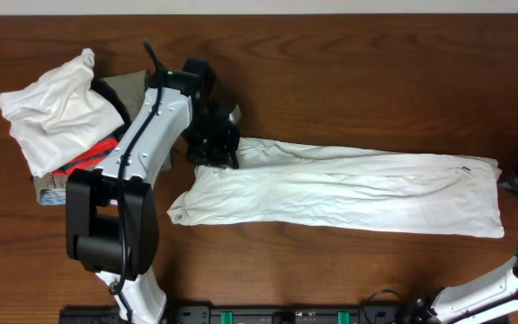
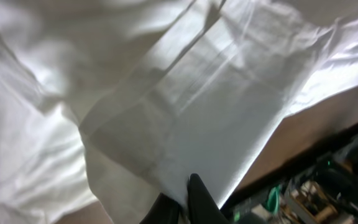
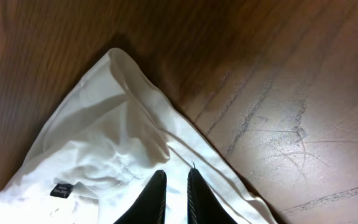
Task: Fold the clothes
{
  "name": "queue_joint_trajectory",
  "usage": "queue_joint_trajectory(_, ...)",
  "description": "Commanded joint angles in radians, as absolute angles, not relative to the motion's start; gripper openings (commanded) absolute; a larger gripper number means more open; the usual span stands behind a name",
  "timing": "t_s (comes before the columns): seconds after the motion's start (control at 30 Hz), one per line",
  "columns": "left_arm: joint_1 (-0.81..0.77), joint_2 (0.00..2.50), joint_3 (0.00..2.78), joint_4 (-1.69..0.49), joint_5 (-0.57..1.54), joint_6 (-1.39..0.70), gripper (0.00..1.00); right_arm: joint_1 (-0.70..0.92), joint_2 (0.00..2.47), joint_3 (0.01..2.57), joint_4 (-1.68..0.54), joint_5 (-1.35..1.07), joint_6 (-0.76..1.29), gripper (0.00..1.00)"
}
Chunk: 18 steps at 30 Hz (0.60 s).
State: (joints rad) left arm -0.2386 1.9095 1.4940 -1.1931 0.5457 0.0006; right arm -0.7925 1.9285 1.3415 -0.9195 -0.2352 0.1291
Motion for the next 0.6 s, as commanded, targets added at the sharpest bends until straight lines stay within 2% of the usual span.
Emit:
queue_joint_trajectory(0.0,-0.242,1.916,1.475,-1.226,0.537,0.007,0.06,-0.784,1.917,1.338,-0.92,-0.24,0.122,0.12)
queue_joint_trajectory(0.03,-0.242,1.916,1.475,-1.235,0.537,0.007,0.08,-0.784,1.917,1.338,-0.92,-0.24,0.122,0.12)
queue_joint_trajectory(0.13,-0.242,1.916,1.475,-1.241,0.537,0.007,0.38,-0.784,1.917,1.338,-0.919,-0.24,0.122,0.12)
queue_joint_trajectory(0.23,-0.242,1.916,1.475,-1.242,0.537,0.007,0.39,-0.784,1.917,1.338,-0.92,-0.24,0.122,0.12)
queue_joint_trajectory(0.27,-0.242,1.916,1.475,-1.241,0.537,0.007,0.44,-0.784,1.917,1.338,-0.92,-0.24,0.122,0.12)
queue_joint_trajectory(0.33,-0.242,1.916,1.475,-1.241,0.537,0.007,0.48,-0.784,1.917,1.338,-0.92,-0.24,0.122,0.12)
queue_joint_trajectory(0.57,-0.242,1.916,1.475,-1.206,0.538,0.007,0.49,-0.784,1.917,1.338,-0.916,-0.245,0.123,0.13)
